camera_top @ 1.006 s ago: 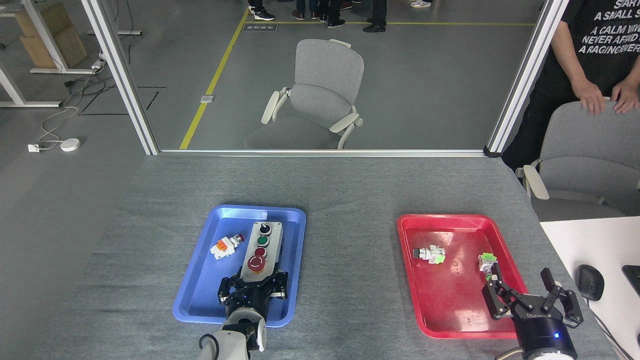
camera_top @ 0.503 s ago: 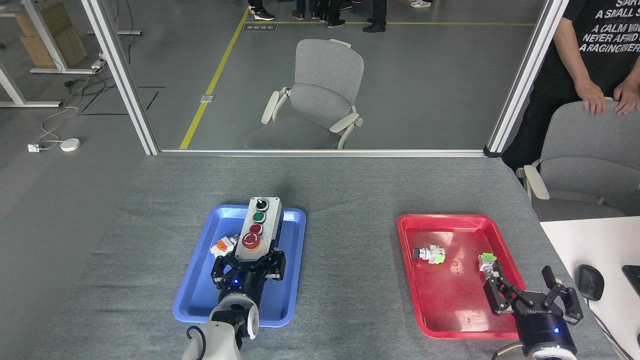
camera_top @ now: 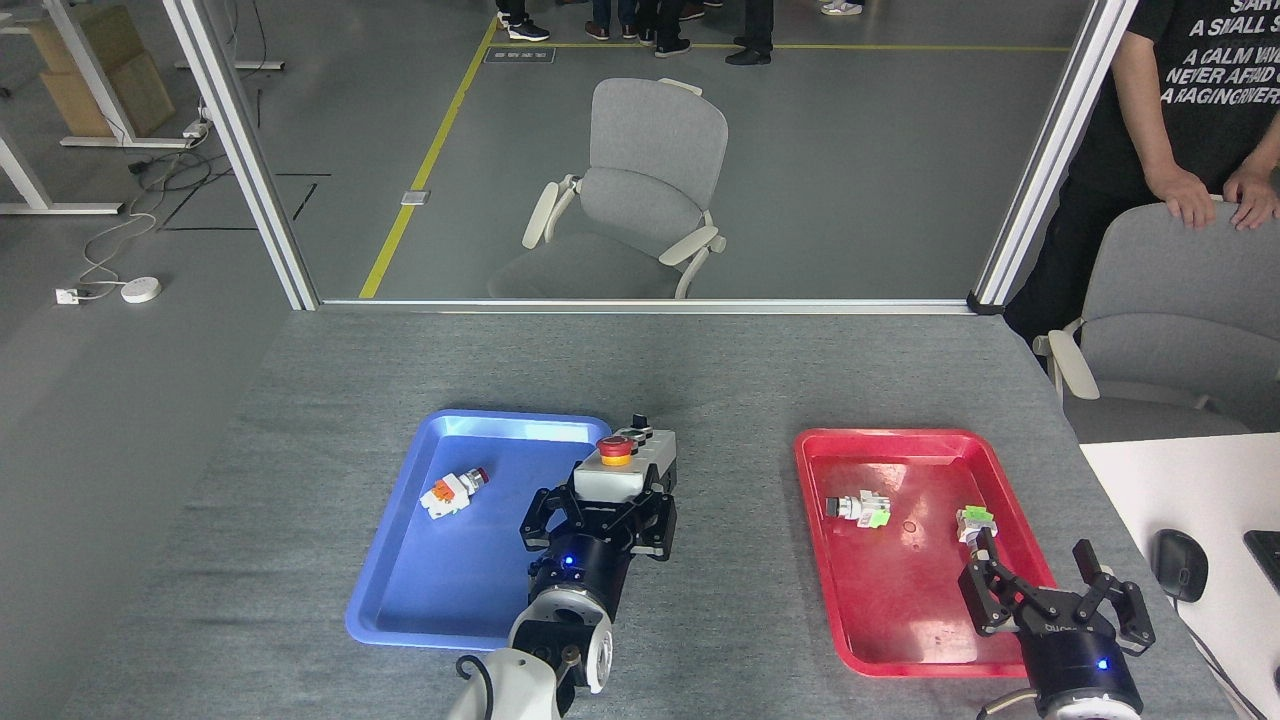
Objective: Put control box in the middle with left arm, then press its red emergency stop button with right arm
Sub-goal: 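Lift and carry the control box off the blue tray toward the gap between trays, then lower the control box onto the table between the trays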
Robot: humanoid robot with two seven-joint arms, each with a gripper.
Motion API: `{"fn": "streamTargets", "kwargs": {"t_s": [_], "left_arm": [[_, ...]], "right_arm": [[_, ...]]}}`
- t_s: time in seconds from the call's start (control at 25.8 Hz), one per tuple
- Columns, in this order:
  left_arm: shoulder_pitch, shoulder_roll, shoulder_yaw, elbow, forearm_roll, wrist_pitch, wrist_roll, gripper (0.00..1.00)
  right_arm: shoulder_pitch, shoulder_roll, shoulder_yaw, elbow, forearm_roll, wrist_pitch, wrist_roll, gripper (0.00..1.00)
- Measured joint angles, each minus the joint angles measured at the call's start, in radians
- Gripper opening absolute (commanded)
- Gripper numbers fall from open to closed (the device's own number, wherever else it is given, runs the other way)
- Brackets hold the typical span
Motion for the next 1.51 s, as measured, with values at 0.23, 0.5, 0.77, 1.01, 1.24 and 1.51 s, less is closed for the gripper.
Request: {"fn": "streamTargets", "kwargs": {"t_s": [0.23,0.5,0.77,1.01,1.24,1.51], "left_arm": [[-0.006,-0.002,-0.134,0.031,0.012,0.029,-0.009,0.00],[-0.024,-0.003,-0.263,0.098,0.009,0.058,-0.001,0.00],[-0.062,-0.003,-0.358,0.201,-0.005,0.058,-0.020,0.00],[-0.090,-0.004,-0.426,0.240,-0.012,0.057,-0.010,0.00],[-0.134,-0.005,-0.442,0.297,-0.009,0.045,-0.015,0.19],[-0.153,-0.005,-0.444,0.342,-0.002,0.033,-0.017,0.53]], "right_arm": [[0.008,-0.003,0.003,0.002,0.000,-0.011,-0.011,0.98],[0.010,-0.005,0.003,0.013,0.000,-0.020,-0.014,0.98],[0.010,-0.005,0.002,0.021,0.001,-0.033,-0.014,0.98],[0.005,0.001,0.000,0.023,0.002,-0.042,-0.014,0.98],[0.000,0.007,0.008,0.023,0.002,-0.052,-0.019,0.98],[-0.001,0.007,0.030,0.022,0.002,-0.066,-0.013,0.93]]}}
